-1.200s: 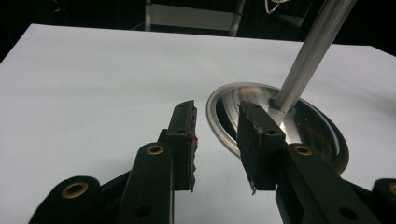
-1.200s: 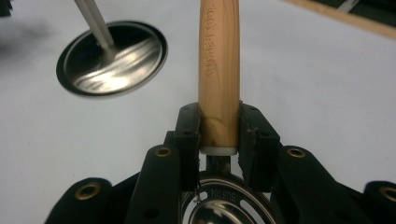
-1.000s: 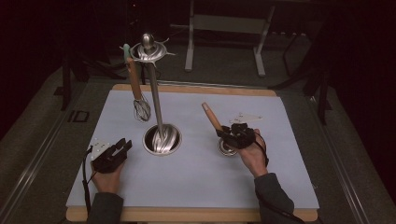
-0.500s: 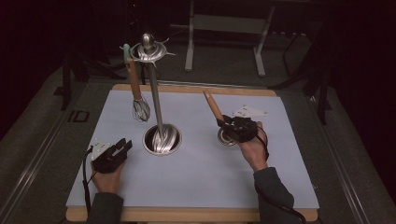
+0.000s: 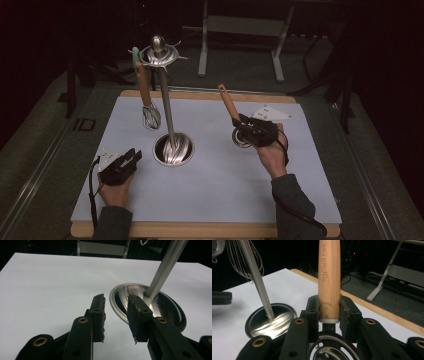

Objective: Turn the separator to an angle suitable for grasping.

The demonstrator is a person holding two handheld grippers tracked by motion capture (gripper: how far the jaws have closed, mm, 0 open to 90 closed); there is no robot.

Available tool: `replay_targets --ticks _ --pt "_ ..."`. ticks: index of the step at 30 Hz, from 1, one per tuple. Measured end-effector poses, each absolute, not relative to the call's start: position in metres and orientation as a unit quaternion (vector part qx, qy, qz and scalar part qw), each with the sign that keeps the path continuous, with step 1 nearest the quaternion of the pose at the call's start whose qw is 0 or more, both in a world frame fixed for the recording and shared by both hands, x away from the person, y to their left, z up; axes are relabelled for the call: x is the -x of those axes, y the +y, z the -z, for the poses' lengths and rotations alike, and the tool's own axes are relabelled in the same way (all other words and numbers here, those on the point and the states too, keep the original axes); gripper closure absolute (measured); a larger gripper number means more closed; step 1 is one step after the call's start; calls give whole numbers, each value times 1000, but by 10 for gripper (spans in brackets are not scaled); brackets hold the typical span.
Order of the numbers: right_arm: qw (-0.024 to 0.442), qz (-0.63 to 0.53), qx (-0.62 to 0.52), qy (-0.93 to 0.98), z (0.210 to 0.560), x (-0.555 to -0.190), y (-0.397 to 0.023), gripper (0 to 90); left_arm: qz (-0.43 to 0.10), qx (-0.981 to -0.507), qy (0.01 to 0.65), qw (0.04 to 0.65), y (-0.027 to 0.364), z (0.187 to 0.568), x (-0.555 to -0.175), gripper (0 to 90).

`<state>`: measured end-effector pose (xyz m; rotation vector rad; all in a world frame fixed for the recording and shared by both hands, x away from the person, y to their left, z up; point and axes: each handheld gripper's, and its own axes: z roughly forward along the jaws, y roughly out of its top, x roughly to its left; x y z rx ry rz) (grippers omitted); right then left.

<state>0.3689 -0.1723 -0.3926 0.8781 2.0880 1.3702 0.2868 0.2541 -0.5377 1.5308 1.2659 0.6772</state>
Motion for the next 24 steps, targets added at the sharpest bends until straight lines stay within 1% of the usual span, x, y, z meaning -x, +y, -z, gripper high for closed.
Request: replay_targets --ticks 24 --pt "265 -532 -262 760 366 -362 -160 710 -279 -636 522 495 254 538 -288 679"
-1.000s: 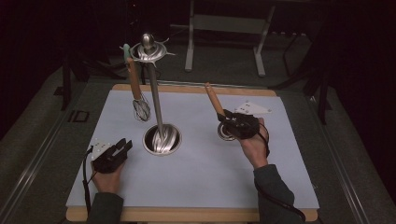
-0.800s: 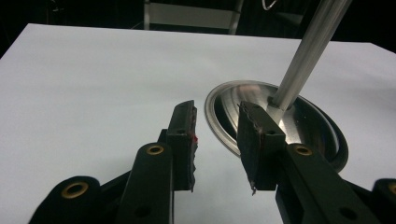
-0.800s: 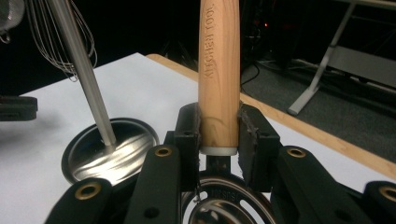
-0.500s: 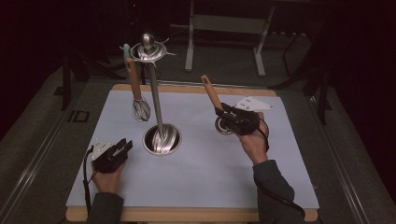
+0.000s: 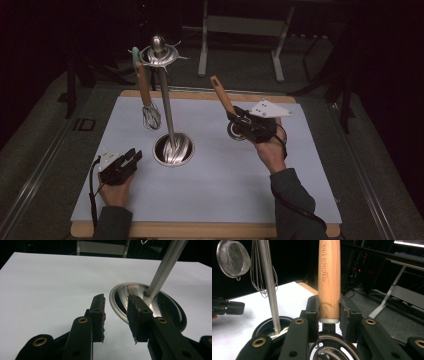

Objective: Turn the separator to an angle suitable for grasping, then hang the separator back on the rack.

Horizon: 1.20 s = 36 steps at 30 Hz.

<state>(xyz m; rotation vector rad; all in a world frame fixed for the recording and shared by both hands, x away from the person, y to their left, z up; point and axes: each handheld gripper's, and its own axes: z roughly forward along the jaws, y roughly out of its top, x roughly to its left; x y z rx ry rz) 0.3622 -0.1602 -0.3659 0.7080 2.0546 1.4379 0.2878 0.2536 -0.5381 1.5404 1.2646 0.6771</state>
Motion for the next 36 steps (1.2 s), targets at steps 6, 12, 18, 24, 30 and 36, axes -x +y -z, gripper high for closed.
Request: replay_targets --ticks 6,12,18,24,30,36 --pt "268 -534 -248 762 363 -360 -157 709 -280 -636 521 495 253 538 -288 679" --pt "271 -536 -236 764 359 -359 -154 709 -280 -636 521 496 253 538 -288 679" --pt "274 -539 -222 765 355 -357 -152 709 -280 -637 521 495 253 538 -288 678" --pt "272 -542 -214 765 352 -356 -150 709 -280 -639 520 494 252 538 -288 678" --pt "270 -545 -209 766 347 -356 -150 710 -280 -639 520 493 252 538 -288 678" --pt "271 -551 -205 762 339 -356 -148 709 -283 -640 519 491 251 539 -288 674"
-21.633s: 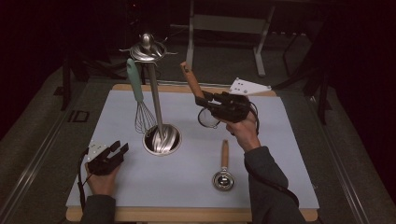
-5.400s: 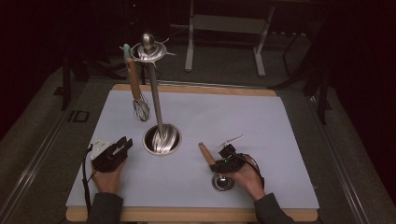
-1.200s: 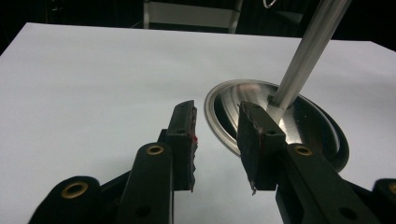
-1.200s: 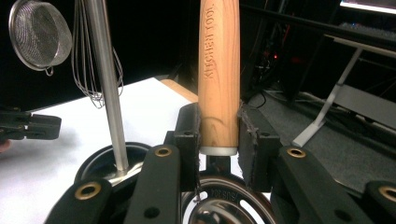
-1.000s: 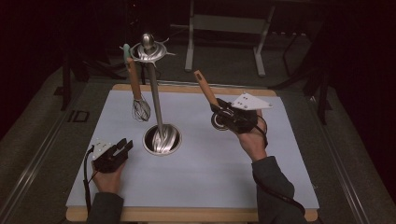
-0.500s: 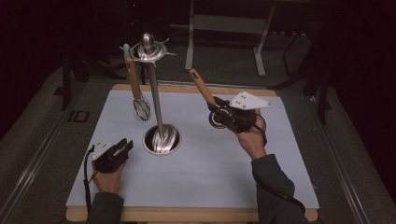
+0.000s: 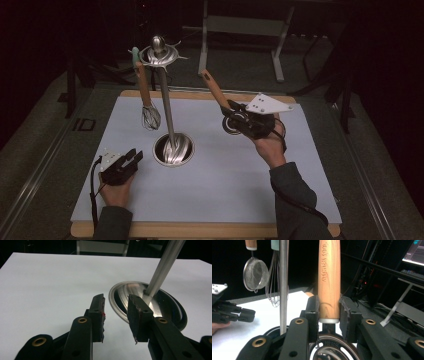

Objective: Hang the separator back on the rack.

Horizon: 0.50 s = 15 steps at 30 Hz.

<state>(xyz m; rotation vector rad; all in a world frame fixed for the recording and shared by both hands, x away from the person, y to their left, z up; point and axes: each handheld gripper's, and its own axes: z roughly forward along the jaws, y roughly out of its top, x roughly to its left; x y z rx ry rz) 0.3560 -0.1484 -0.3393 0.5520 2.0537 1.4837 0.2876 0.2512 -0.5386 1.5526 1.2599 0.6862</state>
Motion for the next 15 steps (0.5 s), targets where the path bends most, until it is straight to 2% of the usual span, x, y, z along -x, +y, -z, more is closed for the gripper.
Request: replay_targets --ticks 15 --pt "272 -562 -191 757 326 -355 -147 710 -282 -641 518 491 251 539 -287 674"
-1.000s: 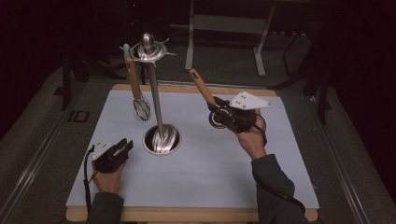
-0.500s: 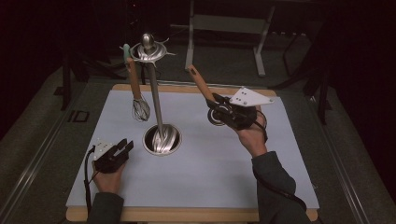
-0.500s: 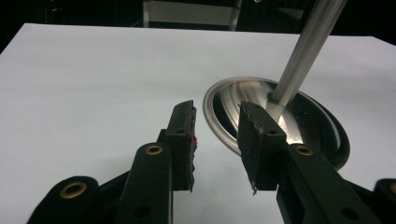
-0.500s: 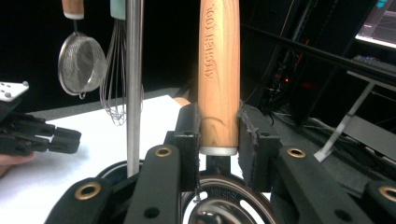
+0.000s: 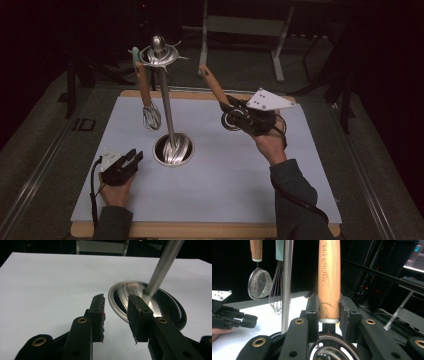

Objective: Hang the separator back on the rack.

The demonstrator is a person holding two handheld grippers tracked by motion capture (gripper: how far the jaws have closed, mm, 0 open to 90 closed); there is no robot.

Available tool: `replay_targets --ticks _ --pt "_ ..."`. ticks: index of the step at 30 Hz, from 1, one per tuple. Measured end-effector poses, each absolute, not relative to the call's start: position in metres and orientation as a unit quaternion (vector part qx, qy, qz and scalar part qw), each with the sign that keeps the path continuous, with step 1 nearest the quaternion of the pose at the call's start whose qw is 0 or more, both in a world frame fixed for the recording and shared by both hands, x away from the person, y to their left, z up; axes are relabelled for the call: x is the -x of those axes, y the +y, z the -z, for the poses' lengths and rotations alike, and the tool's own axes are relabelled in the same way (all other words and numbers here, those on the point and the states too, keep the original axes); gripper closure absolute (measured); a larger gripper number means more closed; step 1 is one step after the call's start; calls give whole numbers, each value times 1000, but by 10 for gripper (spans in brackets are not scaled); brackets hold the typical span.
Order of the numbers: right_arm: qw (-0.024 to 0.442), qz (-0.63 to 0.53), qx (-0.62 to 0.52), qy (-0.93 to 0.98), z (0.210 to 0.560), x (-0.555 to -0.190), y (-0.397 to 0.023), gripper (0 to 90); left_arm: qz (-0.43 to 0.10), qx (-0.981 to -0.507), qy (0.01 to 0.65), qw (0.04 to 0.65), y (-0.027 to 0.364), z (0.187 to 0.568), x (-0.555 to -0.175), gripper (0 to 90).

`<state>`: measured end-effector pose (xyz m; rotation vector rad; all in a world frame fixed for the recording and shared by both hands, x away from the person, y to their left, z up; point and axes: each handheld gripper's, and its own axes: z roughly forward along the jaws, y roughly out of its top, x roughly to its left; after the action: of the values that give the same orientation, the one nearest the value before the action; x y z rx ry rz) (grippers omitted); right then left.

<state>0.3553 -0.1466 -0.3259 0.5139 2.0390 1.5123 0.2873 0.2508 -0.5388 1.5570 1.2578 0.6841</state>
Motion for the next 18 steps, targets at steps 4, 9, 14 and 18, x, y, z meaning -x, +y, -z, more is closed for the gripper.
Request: replay_targets --ticks 4,9,14,18 --pt "273 -566 -187 755 321 -356 -147 709 -282 -642 518 490 251 539 -287 674" --pt "271 -571 -187 752 317 -357 -148 709 -282 -642 518 491 251 539 -287 674" --pt "272 -575 -189 748 313 -358 -150 710 -282 -641 518 491 251 539 -287 674" --pt "272 -575 -190 748 311 -359 -150 710 -282 -641 518 492 251 539 -287 674"
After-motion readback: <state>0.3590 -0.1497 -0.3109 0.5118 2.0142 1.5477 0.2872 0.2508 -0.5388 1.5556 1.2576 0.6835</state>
